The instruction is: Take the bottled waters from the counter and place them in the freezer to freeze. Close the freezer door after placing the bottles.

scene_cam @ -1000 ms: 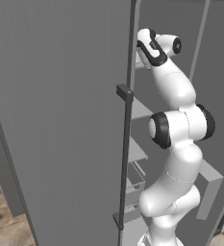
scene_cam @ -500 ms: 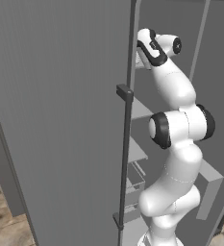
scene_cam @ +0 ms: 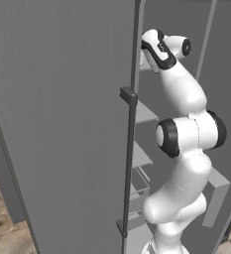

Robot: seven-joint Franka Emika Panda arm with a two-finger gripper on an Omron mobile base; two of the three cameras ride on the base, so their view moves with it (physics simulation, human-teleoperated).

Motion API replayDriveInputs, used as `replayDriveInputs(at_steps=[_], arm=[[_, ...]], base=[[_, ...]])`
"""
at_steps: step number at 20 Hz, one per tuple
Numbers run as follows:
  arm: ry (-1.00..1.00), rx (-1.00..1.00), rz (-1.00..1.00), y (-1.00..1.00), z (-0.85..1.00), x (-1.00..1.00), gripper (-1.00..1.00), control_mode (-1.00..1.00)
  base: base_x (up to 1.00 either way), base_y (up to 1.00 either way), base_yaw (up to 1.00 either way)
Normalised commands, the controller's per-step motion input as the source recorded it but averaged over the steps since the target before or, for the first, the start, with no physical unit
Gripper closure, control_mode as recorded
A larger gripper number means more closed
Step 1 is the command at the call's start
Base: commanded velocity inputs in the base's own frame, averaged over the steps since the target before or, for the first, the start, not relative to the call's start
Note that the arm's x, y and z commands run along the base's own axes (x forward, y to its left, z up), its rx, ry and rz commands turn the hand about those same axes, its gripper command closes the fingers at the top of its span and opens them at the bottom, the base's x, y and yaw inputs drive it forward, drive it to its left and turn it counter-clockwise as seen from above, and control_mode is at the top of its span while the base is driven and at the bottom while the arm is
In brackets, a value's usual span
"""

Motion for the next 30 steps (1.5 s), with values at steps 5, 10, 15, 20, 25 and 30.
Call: replayDriveInputs(at_steps=[5,10,15,20,25,30], arm=[[0.0,0.0,0.0,0.0,0.23,-0.56,-1.0,-1.0],[0.0,0.0,0.0,0.0,0.23,-0.59,-1.0,-1.0],[0.0,0.0,0.0,0.0,0.16,-0.6,-1.0,-1.0],[0.0,0.0,-0.01,0.0,0.1,-0.71,-1.0,-1.0],[0.0,0.0,-0.05,0.0,0.03,-0.85,-1.0,-1.0],[0.0,0.0,-0.06,0.0,0.0,-0.86,-1.0,-1.0]], base=[[0.0,0.0,0.0],[0.0,0.0,0.0],[0.0,0.0,0.0],[0.0,0.0,0.0],[0.0,0.0,0.0],[0.0,0.0,0.0]])
